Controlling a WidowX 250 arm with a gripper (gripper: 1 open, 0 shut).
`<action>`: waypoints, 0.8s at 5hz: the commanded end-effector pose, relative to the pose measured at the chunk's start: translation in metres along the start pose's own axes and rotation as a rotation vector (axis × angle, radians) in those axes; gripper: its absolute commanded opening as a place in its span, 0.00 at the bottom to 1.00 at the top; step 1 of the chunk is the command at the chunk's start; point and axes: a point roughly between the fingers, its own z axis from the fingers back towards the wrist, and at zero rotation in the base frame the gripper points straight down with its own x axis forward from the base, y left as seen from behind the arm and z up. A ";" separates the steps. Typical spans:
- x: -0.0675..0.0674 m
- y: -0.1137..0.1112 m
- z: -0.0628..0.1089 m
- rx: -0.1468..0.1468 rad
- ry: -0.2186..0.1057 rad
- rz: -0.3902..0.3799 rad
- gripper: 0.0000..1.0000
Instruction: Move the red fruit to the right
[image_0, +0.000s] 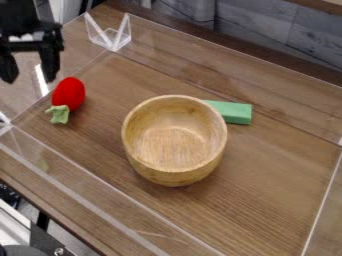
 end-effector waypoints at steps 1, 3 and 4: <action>0.022 -0.003 -0.010 0.014 -0.044 0.005 1.00; 0.044 0.001 -0.016 0.008 -0.076 0.050 1.00; 0.043 0.005 -0.016 0.005 -0.088 0.085 1.00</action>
